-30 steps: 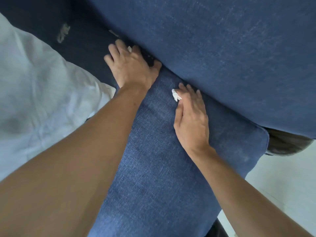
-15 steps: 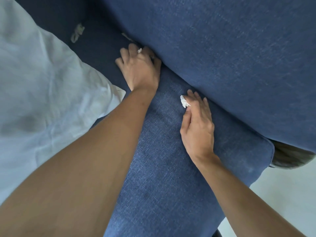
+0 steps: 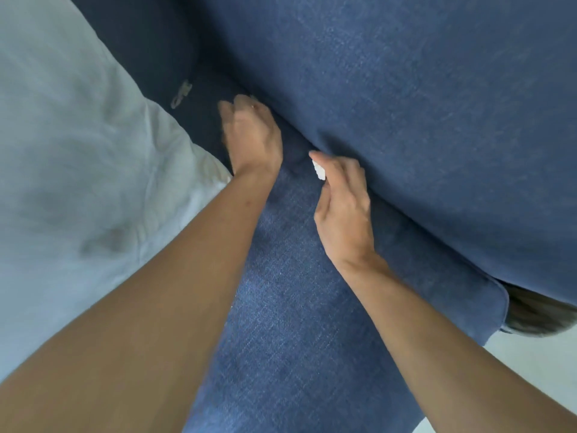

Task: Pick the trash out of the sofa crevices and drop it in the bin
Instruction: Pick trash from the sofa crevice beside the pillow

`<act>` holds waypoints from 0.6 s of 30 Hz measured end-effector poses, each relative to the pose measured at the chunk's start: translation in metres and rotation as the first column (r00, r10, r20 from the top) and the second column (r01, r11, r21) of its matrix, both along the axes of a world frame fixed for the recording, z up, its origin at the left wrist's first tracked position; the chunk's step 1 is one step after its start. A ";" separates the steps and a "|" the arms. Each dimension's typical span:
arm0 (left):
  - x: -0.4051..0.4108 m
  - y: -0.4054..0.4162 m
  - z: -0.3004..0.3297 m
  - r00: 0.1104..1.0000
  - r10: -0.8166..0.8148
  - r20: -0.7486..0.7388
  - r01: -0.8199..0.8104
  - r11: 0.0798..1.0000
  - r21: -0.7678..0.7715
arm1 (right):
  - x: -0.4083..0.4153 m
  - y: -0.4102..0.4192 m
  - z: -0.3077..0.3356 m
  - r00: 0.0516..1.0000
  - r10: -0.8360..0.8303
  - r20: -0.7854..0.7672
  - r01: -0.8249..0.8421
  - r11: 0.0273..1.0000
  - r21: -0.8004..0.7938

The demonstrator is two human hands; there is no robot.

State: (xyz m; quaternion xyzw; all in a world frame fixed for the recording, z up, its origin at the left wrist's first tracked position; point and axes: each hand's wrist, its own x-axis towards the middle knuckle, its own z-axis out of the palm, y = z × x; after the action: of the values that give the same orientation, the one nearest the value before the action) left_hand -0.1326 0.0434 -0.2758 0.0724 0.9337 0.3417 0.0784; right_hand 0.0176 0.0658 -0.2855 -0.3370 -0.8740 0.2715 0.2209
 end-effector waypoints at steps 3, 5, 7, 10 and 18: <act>-0.019 -0.001 -0.010 0.999 -0.041 0.001 0.041 0.987 -0.155 | -0.019 -0.001 -0.015 0.985 0.106 0.136 -0.105 0.994 -0.010; -0.029 0.000 -0.018 0.996 -0.088 -0.001 0.085 0.965 -0.250 | -0.017 -0.004 -0.026 0.969 0.127 0.211 -0.131 0.991 0.003; -0.038 0.004 -0.026 0.992 -0.120 -0.039 0.100 0.936 -0.338 | -0.015 -0.005 -0.032 0.968 0.119 0.220 -0.130 0.991 0.038; -0.046 0.011 -0.037 0.989 -0.128 -0.069 0.088 0.904 -0.419 | -0.017 -0.004 -0.037 0.974 0.119 0.193 -0.129 0.991 0.039; -0.059 0.018 -0.055 0.988 -0.127 -0.090 0.062 0.853 -0.518 | -0.019 -0.005 -0.042 0.983 0.109 0.151 -0.111 0.994 0.003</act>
State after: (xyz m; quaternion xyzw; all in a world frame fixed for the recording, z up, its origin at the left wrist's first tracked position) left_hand -0.1920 0.0616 -0.3304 0.1152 0.9893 0.0713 0.0549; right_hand -0.0010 0.0609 -0.3272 -0.3063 -0.9071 0.2520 0.1411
